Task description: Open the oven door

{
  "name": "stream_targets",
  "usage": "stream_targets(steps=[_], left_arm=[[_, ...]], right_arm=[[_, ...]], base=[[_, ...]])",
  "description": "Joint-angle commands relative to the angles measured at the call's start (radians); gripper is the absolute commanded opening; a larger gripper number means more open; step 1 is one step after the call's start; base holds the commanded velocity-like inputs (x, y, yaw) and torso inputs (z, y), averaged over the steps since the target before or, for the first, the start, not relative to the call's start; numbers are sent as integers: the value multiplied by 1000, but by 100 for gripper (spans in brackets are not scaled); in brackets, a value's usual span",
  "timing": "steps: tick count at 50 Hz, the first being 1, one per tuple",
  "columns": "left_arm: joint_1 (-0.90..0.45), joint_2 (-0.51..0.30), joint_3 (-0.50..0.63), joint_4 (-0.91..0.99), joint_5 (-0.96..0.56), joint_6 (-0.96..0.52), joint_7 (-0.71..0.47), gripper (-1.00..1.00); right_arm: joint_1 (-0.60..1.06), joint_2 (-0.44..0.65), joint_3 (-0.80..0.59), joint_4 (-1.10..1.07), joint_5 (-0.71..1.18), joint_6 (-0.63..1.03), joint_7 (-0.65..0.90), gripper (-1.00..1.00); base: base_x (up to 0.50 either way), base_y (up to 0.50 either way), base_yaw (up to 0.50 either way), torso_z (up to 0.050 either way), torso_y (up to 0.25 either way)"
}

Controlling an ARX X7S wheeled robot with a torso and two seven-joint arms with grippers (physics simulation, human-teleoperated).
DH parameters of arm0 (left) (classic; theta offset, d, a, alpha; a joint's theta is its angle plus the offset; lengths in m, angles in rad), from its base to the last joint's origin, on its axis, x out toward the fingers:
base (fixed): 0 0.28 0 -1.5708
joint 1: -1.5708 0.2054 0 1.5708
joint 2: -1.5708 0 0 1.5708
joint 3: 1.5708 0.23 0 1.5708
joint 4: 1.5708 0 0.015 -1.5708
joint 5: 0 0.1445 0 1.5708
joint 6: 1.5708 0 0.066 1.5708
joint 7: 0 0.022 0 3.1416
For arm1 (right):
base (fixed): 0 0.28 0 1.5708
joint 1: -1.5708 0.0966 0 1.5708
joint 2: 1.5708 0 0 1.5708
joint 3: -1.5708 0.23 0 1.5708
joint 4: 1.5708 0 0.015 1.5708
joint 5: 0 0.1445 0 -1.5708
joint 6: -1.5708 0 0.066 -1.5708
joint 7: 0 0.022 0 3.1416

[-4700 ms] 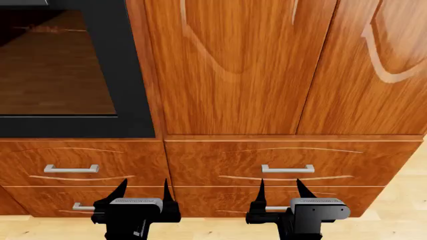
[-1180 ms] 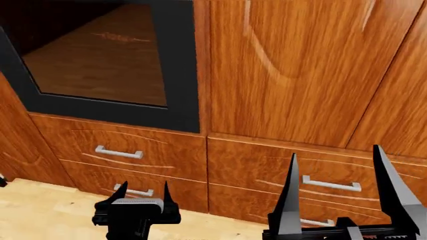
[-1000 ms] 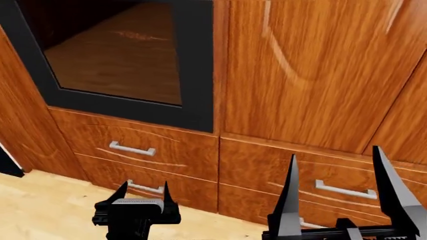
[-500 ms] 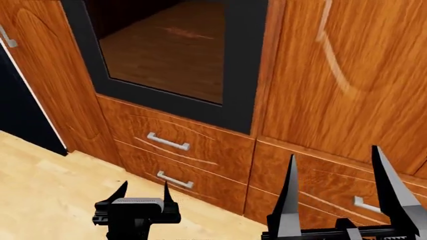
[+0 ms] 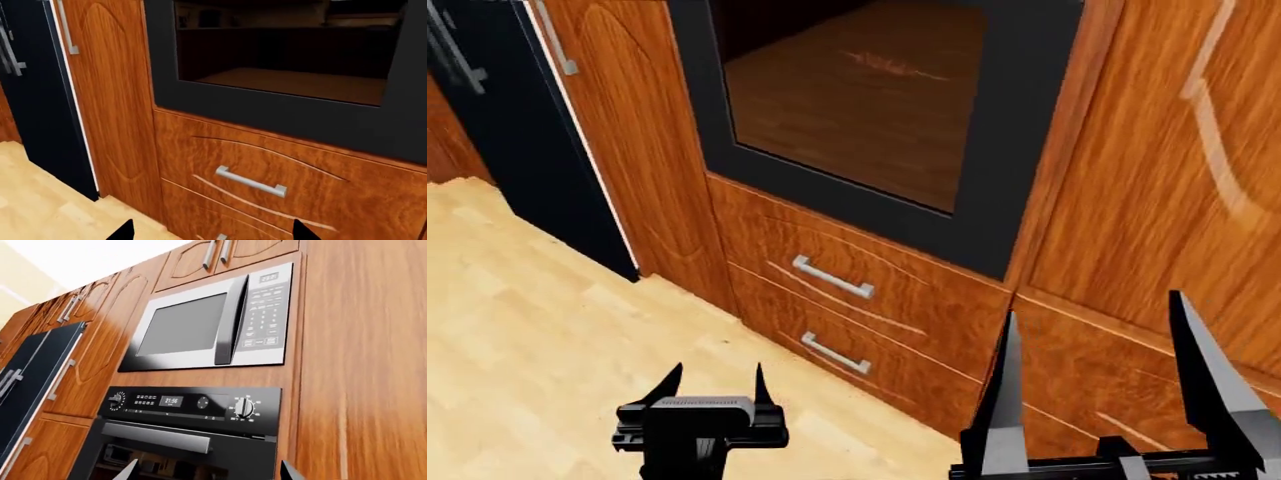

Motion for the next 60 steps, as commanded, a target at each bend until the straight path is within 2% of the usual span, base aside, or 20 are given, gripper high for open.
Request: stream_targets(steps=[1,40,53,60], left_arm=[[0,-4,6,0,-4,1,-5,100],[-5,-16,21,-5,-18,3,-22,100],[-7,-20,27,-6,-23,4,-26,100],[-8,-22,30,-7,-25,5,-29,100]], right_arm=[[2,5,-2,0,4,1,4,100],[4,18,-12,-4,4,6,18,100],[-12,23,-22,-14,-3,10,19,100],[-4,27,-25,-13,7,16,17,100]], base=[[0,0,500,0,0],[0,0,499,0,0],[-5,5,0,0,0],[360,-165,0,0,0]])
